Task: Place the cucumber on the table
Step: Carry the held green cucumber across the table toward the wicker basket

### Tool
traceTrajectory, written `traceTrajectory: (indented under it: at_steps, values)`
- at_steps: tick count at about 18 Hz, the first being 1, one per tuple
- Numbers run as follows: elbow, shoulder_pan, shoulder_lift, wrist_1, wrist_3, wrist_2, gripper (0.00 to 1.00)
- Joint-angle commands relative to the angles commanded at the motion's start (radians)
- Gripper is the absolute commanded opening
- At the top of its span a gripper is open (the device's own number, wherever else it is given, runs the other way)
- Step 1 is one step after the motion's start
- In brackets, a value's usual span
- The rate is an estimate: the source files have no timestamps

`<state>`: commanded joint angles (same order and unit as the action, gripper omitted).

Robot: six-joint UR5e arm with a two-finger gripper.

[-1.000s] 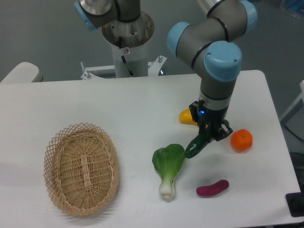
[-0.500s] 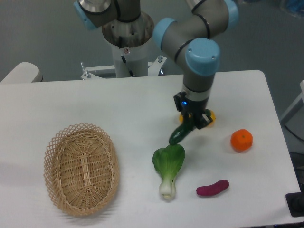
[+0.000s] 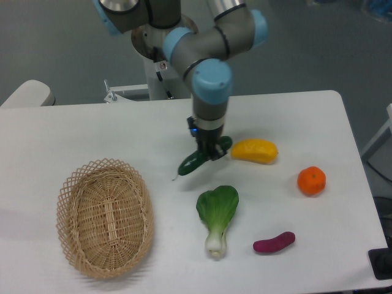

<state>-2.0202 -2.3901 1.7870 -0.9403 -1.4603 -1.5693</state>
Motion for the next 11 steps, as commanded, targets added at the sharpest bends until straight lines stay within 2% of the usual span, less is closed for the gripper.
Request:
traceTrajectory:
  at_steps: [3,11]
  values:
    - [-0.002,0.034,0.023,0.002,0.000,0.000,0.29]
    - [-0.005,0.035,0.045,0.000,-0.014,-0.023,0.31]
